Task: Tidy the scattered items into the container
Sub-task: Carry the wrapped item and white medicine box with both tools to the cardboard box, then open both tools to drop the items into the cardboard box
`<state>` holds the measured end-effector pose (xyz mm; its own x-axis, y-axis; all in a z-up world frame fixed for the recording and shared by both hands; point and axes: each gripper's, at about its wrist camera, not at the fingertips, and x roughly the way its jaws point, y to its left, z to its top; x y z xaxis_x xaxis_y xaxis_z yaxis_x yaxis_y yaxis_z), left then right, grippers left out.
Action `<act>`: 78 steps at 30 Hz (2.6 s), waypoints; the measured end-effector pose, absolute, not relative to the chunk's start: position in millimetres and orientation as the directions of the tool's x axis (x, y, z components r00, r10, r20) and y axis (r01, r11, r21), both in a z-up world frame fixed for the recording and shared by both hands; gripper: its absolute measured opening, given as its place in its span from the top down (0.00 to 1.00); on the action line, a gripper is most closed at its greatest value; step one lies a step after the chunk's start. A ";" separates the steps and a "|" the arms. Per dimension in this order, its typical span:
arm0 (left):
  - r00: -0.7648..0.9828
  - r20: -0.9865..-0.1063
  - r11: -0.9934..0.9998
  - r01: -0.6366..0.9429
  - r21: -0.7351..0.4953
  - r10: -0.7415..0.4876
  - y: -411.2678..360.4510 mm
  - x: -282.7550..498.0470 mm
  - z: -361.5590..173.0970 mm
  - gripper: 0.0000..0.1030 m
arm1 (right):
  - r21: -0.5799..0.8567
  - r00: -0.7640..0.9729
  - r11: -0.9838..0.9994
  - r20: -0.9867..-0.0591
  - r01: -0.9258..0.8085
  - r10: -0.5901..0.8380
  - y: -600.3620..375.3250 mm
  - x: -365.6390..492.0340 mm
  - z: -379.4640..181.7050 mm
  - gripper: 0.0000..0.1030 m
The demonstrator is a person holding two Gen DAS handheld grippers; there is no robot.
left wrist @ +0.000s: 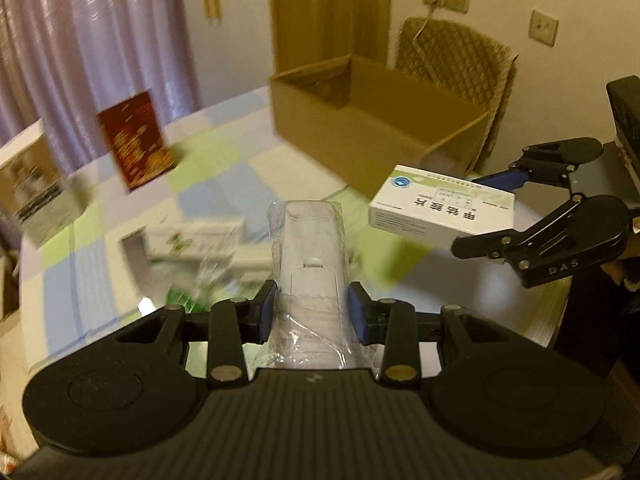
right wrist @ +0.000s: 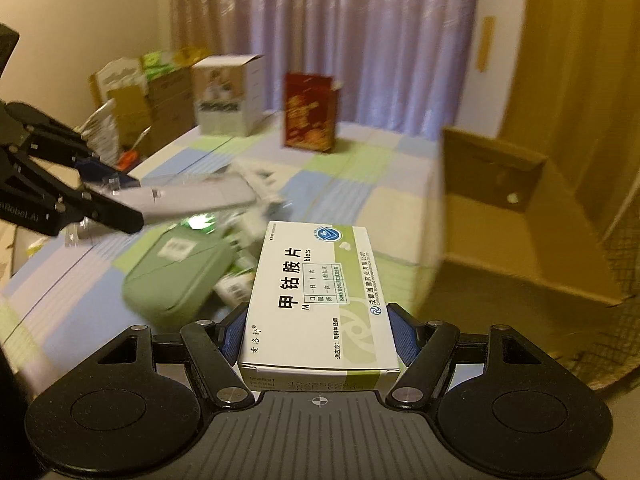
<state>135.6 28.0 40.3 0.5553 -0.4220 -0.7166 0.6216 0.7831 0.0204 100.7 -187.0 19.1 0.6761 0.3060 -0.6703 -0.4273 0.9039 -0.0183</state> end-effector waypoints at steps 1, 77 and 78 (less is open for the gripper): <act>0.556 -0.710 0.776 0.630 0.022 -0.432 19.4 139.4 42.7 0.69 | -0.024 0.687 0.910 -0.664 -0.415 0.295 -194.5 103.8 24.8 0.29; 0.583 -0.696 0.770 0.634 0.067 -0.419 -158.0 281.8 10.2 0.32 | -0.087 0.701 0.982 -0.711 -0.168 0.057 -355.4 274.7 -1.8 0.00; 0.587 -0.695 0.775 0.629 0.067 -0.416 -154.9 279.6 11.4 0.31 | -0.095 0.703 0.980 -0.709 -0.176 0.057 -354.2 272.7 0.3 0.00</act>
